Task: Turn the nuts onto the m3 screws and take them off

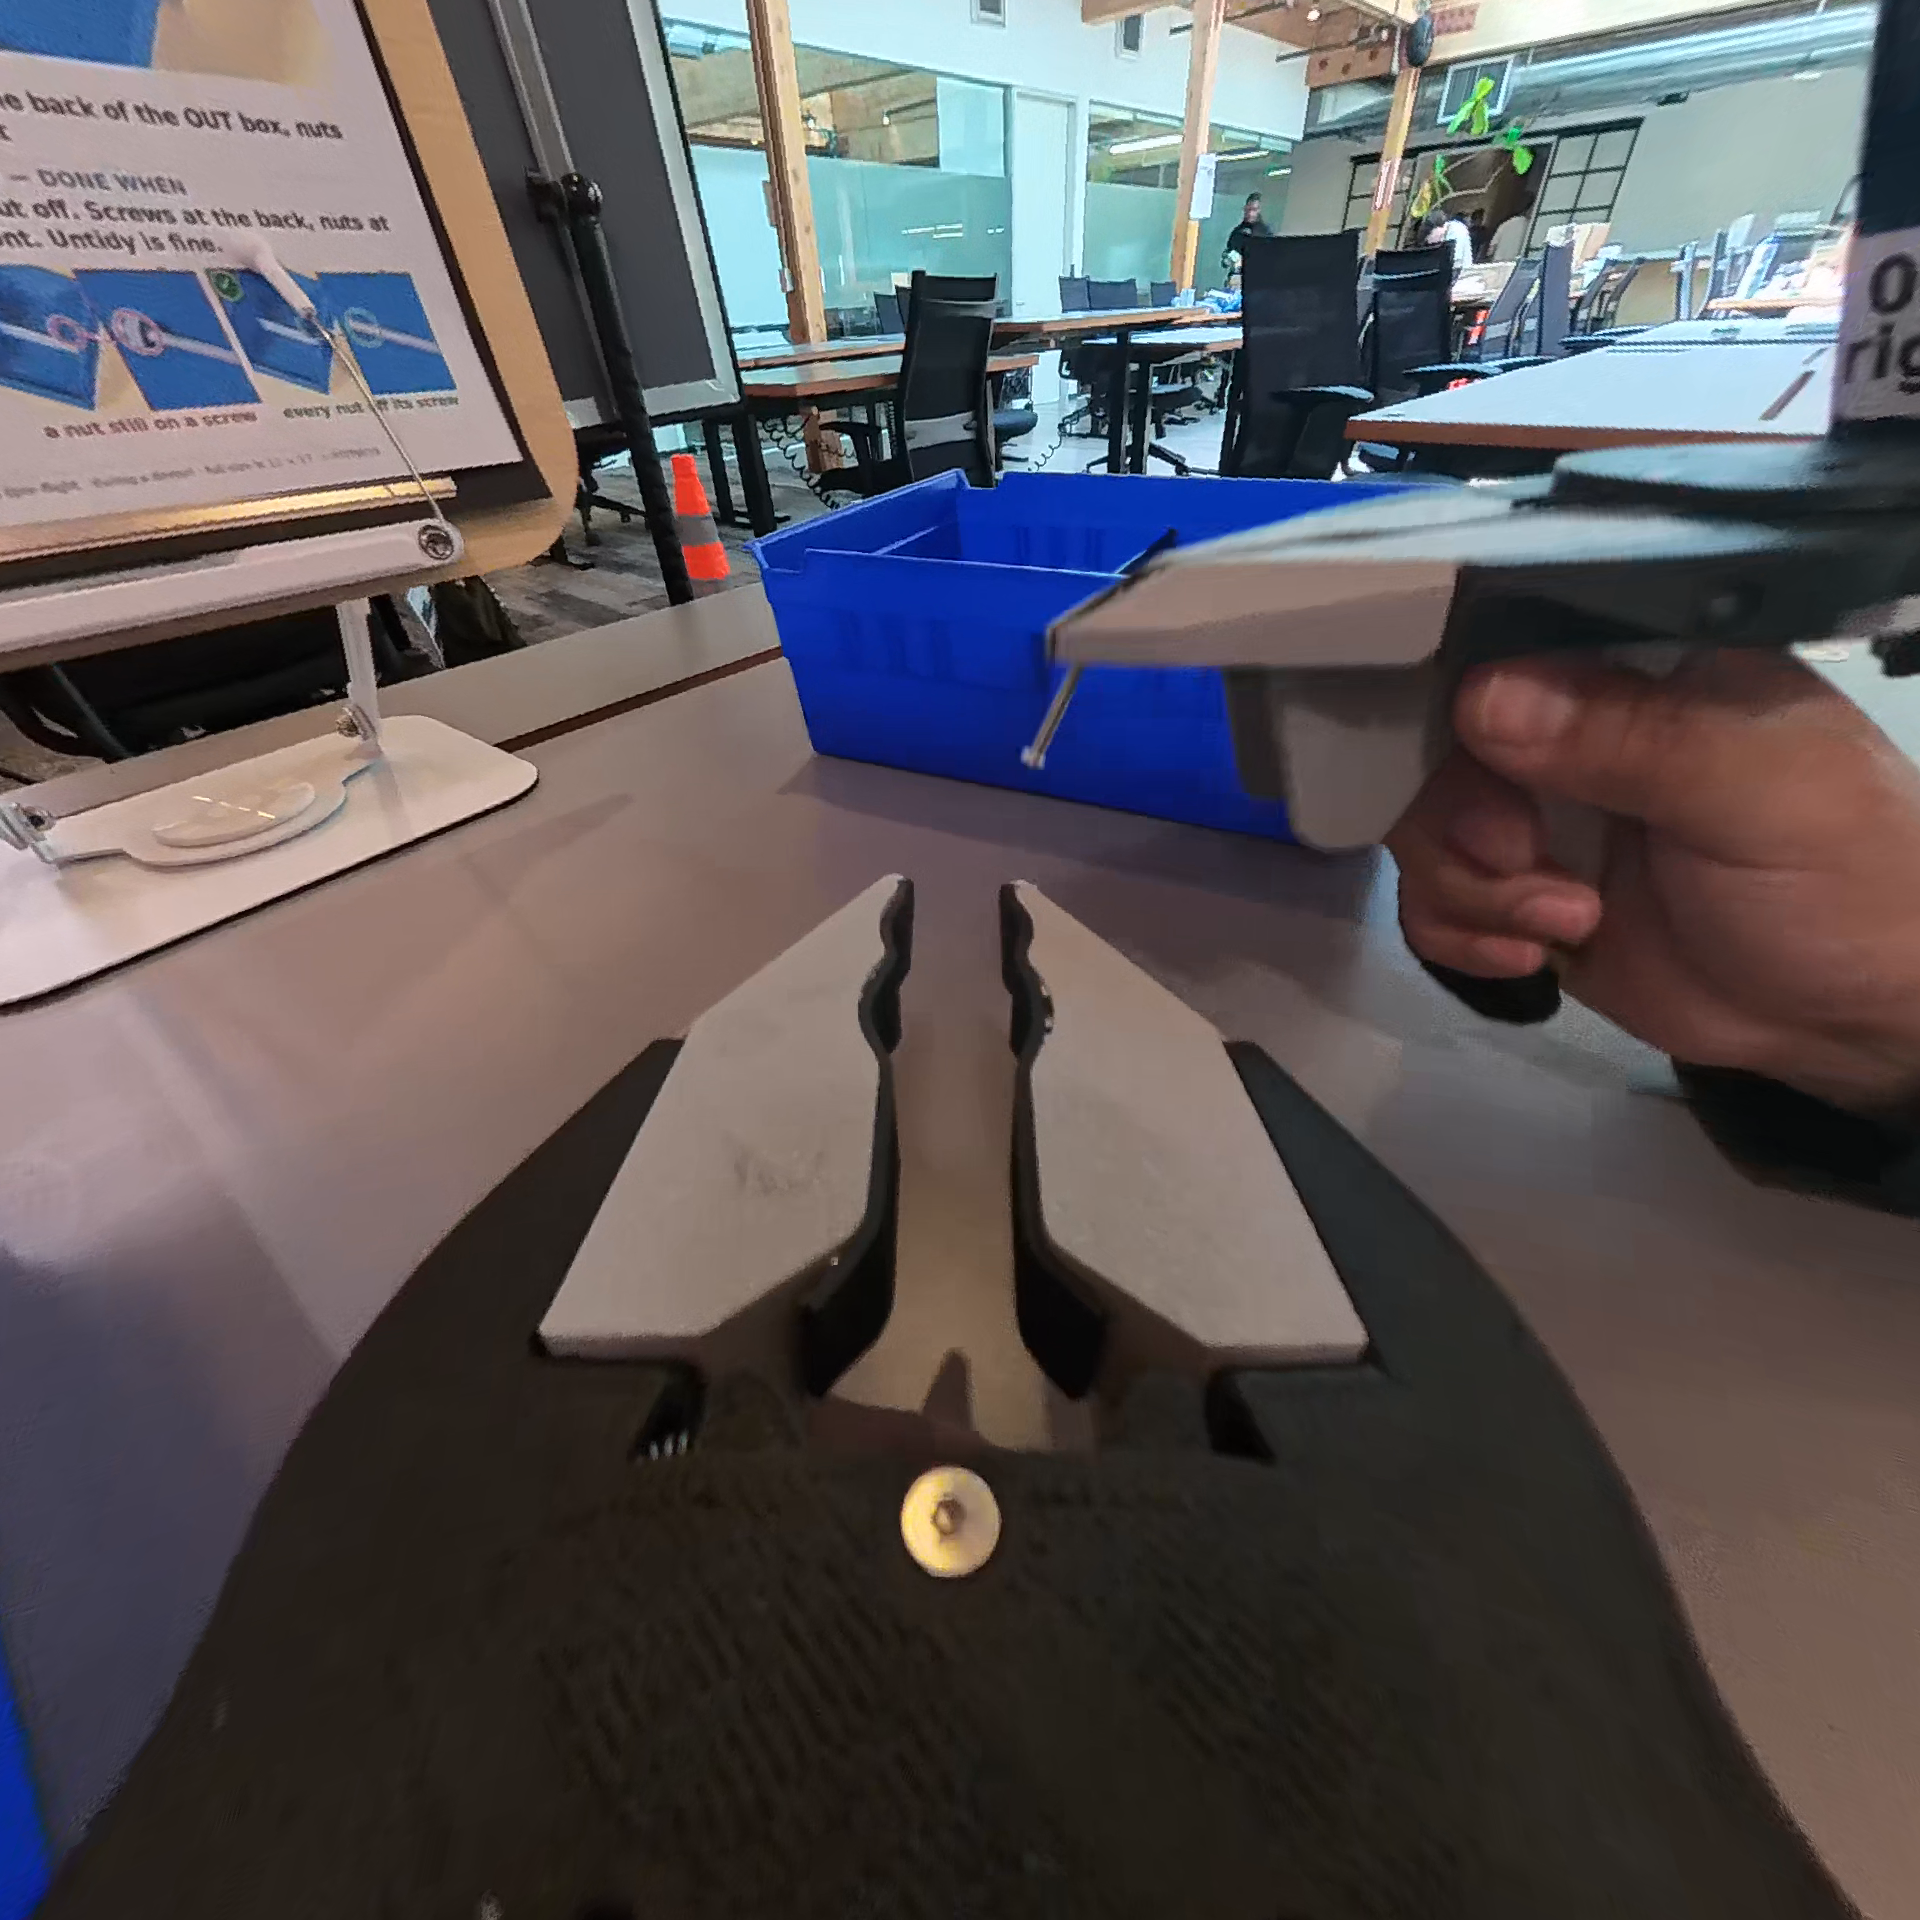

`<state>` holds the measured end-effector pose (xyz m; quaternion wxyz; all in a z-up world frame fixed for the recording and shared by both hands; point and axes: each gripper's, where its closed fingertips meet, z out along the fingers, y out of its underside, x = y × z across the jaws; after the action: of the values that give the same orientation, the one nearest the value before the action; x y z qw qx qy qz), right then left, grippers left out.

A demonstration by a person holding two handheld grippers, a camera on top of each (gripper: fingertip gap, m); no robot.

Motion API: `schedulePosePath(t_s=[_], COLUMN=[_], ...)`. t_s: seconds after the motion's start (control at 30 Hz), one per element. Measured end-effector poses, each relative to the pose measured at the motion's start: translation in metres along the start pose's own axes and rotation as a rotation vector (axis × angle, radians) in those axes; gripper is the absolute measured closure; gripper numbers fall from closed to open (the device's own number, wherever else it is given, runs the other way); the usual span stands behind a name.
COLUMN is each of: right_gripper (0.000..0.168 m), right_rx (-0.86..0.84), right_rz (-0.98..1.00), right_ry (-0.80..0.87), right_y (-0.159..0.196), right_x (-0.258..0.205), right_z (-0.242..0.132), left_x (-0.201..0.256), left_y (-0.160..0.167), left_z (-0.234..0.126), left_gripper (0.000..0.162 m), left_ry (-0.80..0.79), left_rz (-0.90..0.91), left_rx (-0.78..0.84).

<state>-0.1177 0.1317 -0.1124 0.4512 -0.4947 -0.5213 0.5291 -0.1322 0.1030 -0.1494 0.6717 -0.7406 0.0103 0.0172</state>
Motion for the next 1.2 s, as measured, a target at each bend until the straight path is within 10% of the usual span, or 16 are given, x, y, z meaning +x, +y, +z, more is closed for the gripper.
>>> schedulePosePath(t_s=[0.43, 0.7, 1.2], right_gripper=[0.168, 0.168, 0.168], right_rx=[-0.048, -0.145, -0.092], right_rz=[0.023, 0.004, 0.225], right_ry=[0.335, 0.515, 0.312], right_y=[-0.084, -0.074, -0.024], right_x=[0.173, 0.255, 0.176], right_z=[-0.028, -0.039, 0.008], left_x=[0.002, 0.002, 0.002], left_y=[0.003, 0.003, 0.005], left_z=[0.001, 0.002, 0.002], left_gripper=[0.151, 0.152, 0.152], left_ry=[0.014, 0.018, 0.018], left_rz=[-0.008, -0.019, -0.022], left_rx=[-0.021, -0.026, -0.034])
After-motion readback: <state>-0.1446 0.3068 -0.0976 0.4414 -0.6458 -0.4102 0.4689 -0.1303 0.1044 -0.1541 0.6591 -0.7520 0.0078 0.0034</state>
